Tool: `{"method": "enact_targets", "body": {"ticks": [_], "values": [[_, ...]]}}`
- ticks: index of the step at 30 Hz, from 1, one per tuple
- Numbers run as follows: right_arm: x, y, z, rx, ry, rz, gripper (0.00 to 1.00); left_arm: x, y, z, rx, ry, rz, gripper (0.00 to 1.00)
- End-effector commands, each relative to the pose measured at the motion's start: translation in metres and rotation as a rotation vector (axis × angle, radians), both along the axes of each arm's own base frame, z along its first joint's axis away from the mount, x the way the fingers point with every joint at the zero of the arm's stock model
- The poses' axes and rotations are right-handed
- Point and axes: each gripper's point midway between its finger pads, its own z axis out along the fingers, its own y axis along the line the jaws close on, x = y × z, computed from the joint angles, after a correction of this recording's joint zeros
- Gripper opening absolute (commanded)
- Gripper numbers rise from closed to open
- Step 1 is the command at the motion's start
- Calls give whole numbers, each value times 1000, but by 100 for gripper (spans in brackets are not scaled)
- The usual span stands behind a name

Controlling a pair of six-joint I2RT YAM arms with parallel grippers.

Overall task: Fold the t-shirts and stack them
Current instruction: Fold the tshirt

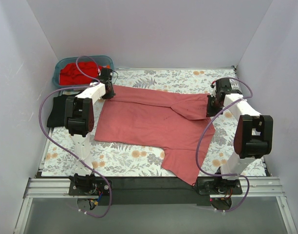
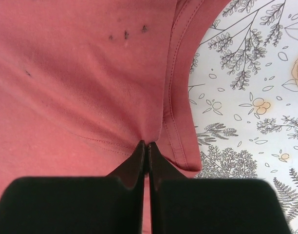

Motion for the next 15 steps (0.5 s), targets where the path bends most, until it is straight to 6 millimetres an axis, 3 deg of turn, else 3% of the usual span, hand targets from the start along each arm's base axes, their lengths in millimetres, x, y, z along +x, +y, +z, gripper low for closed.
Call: {"method": "enact_targets", "body": {"ticks": [1, 10, 15], "values": [[-3, 0, -1, 20, 9, -13, 1, 3, 14, 9, 45, -23, 38, 0], [4, 0, 21, 21, -54, -17, 1, 11, 22, 27, 83, -65, 54, 0], [4, 3, 31, 34, -80, -16, 1, 13, 22, 20, 93, -53, 53, 0]]}}
